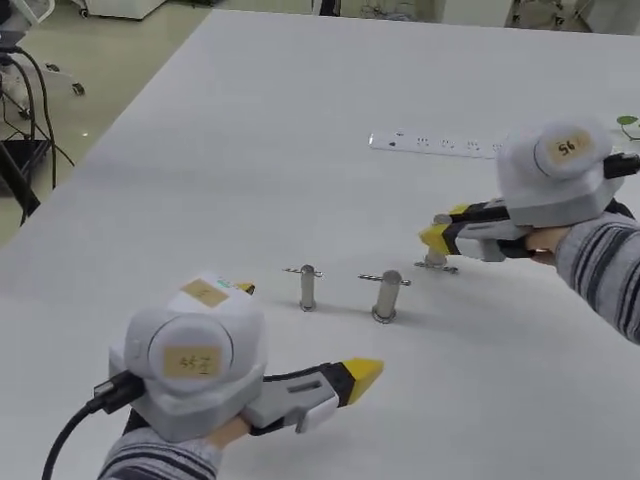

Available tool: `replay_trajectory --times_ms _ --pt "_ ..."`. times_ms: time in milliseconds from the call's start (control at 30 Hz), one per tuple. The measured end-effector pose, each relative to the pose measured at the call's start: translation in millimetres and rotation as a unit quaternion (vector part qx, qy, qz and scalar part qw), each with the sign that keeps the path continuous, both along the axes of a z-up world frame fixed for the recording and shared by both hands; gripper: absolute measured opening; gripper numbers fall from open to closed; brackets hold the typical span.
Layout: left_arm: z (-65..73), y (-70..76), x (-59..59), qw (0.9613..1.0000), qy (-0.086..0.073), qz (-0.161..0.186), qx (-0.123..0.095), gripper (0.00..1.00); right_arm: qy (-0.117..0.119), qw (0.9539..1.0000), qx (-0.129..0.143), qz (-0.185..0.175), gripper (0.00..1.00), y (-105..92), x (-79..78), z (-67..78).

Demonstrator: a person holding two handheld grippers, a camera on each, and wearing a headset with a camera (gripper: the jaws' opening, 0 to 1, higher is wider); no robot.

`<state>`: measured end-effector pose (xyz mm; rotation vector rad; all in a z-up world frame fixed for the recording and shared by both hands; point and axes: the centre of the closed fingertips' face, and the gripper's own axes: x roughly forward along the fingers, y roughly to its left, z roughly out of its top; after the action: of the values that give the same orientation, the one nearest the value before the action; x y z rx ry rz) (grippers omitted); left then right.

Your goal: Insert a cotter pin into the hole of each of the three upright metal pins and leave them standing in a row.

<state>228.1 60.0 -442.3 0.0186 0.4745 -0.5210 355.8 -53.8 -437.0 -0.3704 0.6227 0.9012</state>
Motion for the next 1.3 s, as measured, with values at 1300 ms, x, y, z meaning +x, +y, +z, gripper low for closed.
replay_trajectory --times_ms 1300 --pt "9.3 -1.1 5.2 0.9995 -0.025 -0.007 0.017 0.90 0.009 0.9972 0.018 0.072 0.09 14.1 -115.3 -20.4"
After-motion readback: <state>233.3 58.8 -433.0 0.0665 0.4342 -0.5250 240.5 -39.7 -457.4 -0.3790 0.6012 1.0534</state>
